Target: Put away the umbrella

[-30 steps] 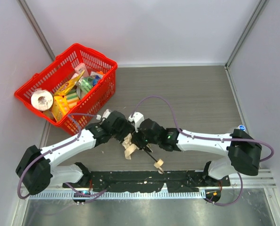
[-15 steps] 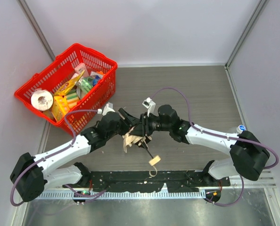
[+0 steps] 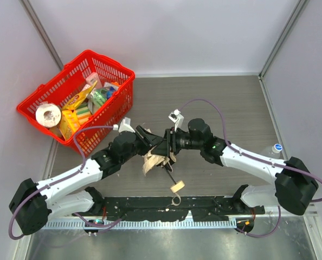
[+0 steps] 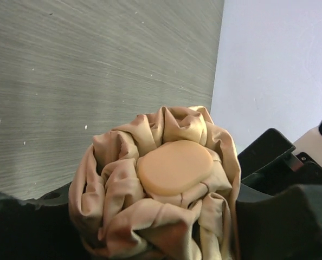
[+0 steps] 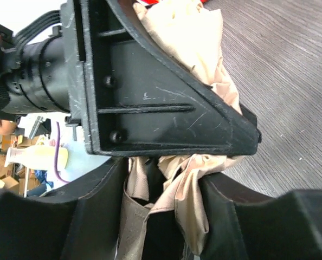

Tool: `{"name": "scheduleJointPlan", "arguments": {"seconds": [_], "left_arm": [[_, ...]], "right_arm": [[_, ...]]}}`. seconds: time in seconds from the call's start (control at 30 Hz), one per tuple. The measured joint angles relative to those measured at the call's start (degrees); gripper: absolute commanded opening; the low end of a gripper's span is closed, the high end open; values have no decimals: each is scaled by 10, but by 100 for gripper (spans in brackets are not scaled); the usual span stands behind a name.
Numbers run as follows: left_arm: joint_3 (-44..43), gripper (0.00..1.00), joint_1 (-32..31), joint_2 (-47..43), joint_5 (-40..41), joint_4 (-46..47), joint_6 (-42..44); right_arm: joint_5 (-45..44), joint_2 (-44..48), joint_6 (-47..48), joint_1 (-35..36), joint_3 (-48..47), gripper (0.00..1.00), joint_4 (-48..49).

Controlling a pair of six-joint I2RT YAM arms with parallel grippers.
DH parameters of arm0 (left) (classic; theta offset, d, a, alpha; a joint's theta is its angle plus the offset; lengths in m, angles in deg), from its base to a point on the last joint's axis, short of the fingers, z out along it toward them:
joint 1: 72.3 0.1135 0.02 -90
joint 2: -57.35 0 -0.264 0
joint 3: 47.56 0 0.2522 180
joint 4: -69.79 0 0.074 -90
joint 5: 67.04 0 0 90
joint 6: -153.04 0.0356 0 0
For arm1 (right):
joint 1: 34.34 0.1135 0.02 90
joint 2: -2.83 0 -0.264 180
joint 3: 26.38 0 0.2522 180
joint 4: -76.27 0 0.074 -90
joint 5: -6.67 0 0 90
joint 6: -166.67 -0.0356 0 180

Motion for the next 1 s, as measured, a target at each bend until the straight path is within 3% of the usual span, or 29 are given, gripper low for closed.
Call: {"name": "scheduleJointPlan", "arguments": {"seconds": [0.1,0.27,0.67,0.83,0.93,1.0], "left_arm": [[6,0,0,-2,2,25,3],[7,0,3,-2,21,60,3],[8,0,39,19,46,174,7],[7,0,46,23,51,240,7],[1,0,51,26,51,264,4],[-12,0,56,32,49,266,-3]], "right_arm": [[-25,26,-16,0,-4,65,-23],[-118,91,-58,1,-23,71,-92],[-204,156,-102,-19,-123,75,-190],[-237,186,-129,-100,-128,73,-254],[-215,187,-141,-155,-119,70,-261],[-186,187,-130,-170,-113,73,-261]]}}
